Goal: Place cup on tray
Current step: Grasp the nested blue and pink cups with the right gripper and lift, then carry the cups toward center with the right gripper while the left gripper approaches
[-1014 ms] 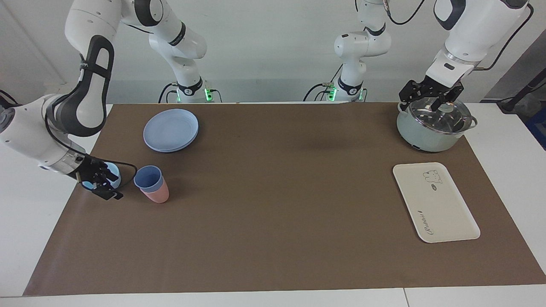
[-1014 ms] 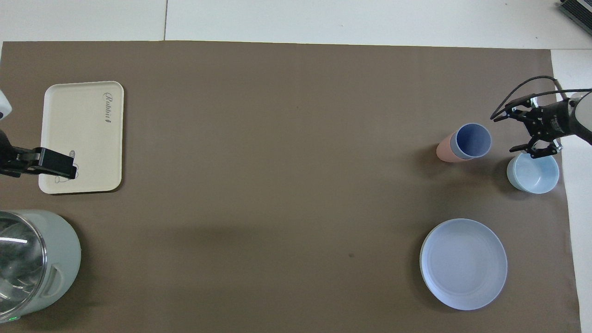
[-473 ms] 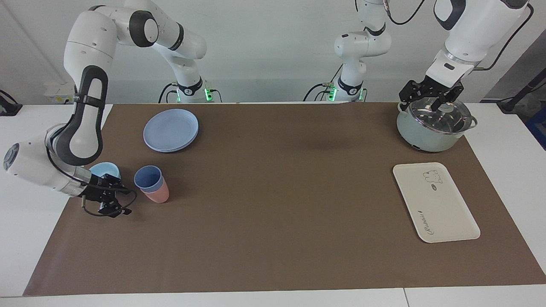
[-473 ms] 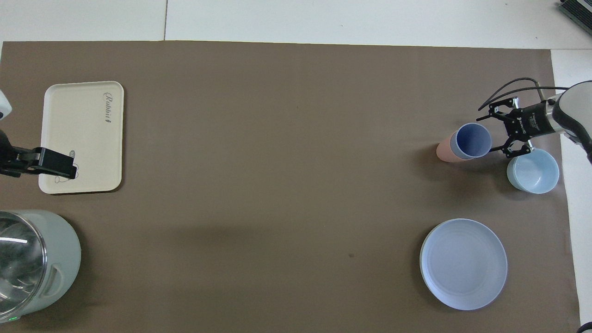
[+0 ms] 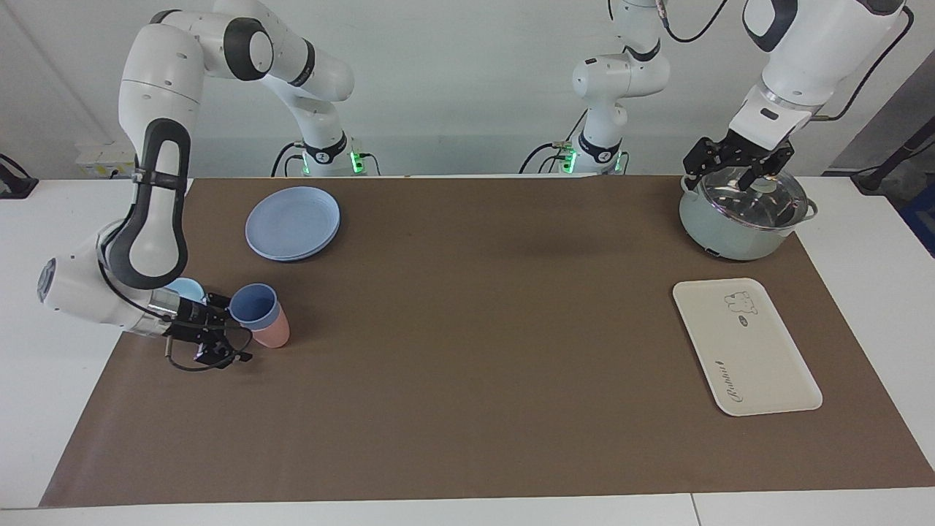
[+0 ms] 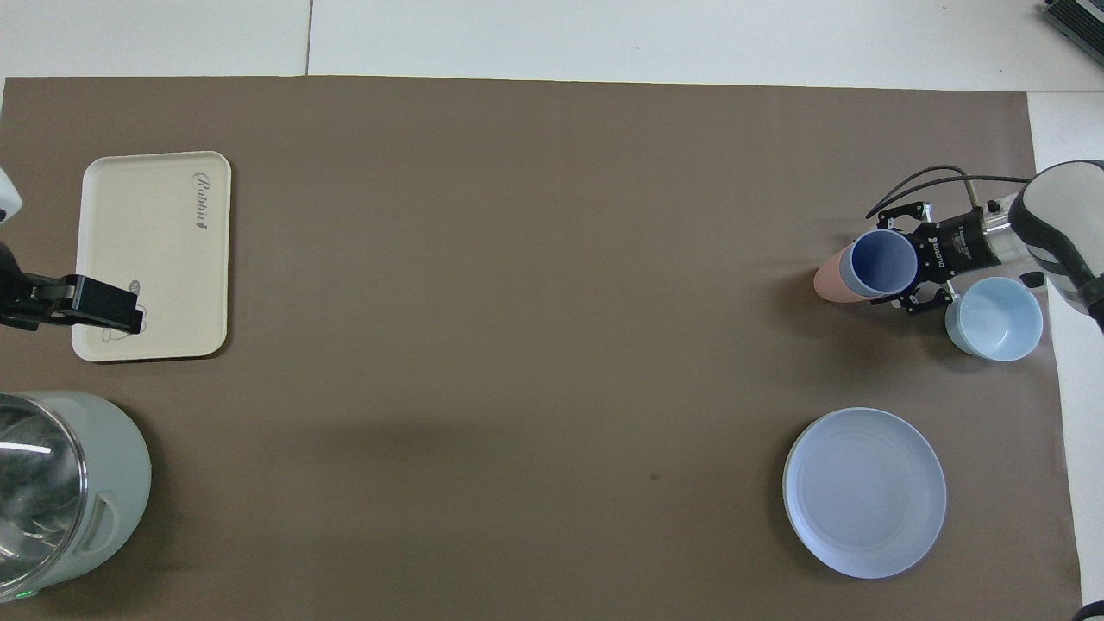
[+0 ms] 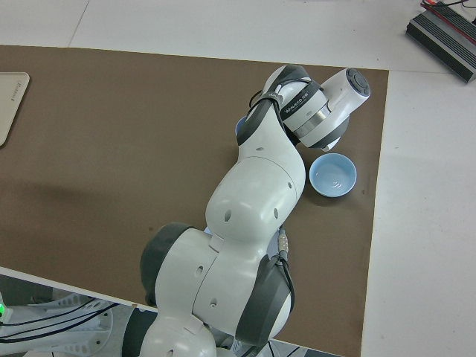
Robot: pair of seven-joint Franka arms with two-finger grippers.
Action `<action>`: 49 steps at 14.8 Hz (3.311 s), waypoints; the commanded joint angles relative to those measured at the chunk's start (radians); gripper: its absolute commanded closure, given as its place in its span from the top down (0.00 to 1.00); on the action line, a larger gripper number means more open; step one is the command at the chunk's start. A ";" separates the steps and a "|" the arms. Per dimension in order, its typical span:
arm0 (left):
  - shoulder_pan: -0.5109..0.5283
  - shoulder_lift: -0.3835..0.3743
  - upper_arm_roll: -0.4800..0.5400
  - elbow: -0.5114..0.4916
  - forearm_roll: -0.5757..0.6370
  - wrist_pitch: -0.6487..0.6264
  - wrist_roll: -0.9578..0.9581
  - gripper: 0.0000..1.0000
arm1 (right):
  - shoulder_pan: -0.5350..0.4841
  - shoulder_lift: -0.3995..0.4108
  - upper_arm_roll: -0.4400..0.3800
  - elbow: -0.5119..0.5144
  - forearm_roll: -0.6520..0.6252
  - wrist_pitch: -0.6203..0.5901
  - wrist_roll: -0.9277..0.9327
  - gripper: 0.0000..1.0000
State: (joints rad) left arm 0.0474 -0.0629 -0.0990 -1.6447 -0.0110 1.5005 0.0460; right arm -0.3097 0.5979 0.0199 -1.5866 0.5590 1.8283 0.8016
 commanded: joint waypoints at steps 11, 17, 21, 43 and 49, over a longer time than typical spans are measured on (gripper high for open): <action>0.008 -0.031 -0.004 -0.037 0.017 0.020 0.002 1.00 | 0.020 -0.073 0.006 -0.131 0.173 -0.011 0.010 0.95; 0.008 -0.031 -0.004 -0.037 0.017 0.020 0.002 1.00 | 0.040 -0.076 0.008 -0.131 0.177 -0.024 0.004 0.00; 0.008 -0.031 -0.004 -0.037 0.017 0.020 0.002 1.00 | 0.073 -0.115 0.008 -0.131 0.179 -0.024 0.046 0.00; -0.409 -0.091 -0.016 -0.207 -0.334 0.431 -0.774 1.00 | 0.679 -0.415 0.006 -0.112 0.147 0.065 0.573 0.00; -0.466 -0.091 -0.019 -0.219 -0.403 0.501 -0.782 1.00 | 0.725 -0.414 0.011 -0.107 0.093 0.135 0.646 0.00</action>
State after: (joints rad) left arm -0.3876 -0.1209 -0.1351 -1.8136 -0.3925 1.9606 -0.7306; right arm 0.4188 0.1917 0.0302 -1.6960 0.6730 1.9513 1.4221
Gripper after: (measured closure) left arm 0.000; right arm 0.233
